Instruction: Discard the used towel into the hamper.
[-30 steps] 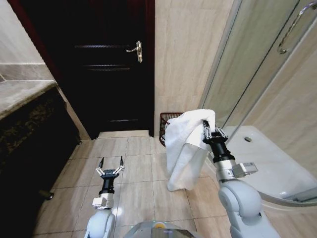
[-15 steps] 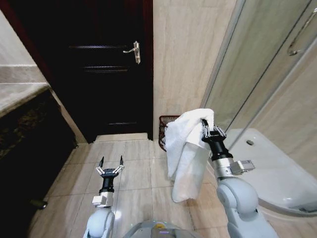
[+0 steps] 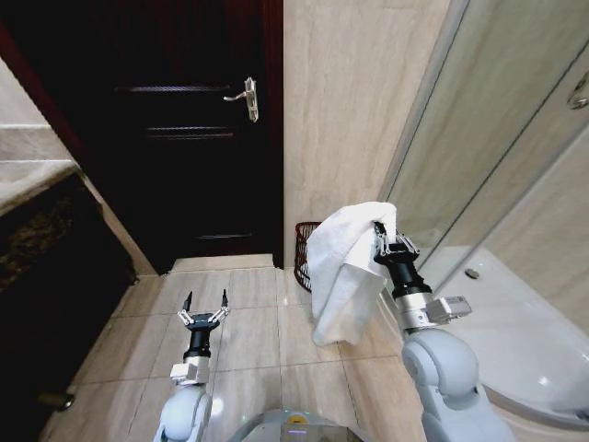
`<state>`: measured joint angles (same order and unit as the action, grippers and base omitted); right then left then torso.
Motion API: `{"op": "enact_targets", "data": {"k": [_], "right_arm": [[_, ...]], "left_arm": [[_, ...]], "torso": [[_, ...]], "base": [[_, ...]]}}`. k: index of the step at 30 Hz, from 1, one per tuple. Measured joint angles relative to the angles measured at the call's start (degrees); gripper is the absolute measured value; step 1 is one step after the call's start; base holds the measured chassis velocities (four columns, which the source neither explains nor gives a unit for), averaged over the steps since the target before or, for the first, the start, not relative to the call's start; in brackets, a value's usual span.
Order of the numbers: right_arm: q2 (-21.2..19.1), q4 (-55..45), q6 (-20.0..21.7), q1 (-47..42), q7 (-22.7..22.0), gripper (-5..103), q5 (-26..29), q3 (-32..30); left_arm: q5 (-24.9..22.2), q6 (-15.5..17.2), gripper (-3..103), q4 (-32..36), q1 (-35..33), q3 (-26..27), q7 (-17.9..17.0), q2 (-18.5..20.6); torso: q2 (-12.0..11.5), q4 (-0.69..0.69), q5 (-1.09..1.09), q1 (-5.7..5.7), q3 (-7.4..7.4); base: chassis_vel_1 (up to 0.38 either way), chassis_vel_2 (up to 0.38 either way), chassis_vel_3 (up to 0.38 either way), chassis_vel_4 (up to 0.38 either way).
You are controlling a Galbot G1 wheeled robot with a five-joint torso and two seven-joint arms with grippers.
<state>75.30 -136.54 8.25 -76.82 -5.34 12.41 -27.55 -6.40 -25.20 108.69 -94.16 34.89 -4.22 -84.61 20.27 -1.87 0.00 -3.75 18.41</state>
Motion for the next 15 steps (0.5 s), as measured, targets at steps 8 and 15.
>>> {"op": "enact_targets", "data": {"k": [8,15], "right_arm": [[-0.28,-0.13,-0.02,0.01,-0.02,13,0.98,-0.33],[0.47,0.02,-0.15,0.76,-1.27,13,1.98,-0.58]], "left_arm": [[0.35,-0.20,100,0.33,-0.40,-0.22,-0.08,-0.31],[0.64,-0.87,100,-0.13,-0.58,-0.41,-0.17,-0.36]], "torso": [[-0.01,-0.01,0.00,0.00,0.00],[-0.01,0.00,0.02,-0.01,0.00]], "base": [[-0.094,0.152,0.093,-0.154],[-0.044,0.066,0.048,-0.064]]}}
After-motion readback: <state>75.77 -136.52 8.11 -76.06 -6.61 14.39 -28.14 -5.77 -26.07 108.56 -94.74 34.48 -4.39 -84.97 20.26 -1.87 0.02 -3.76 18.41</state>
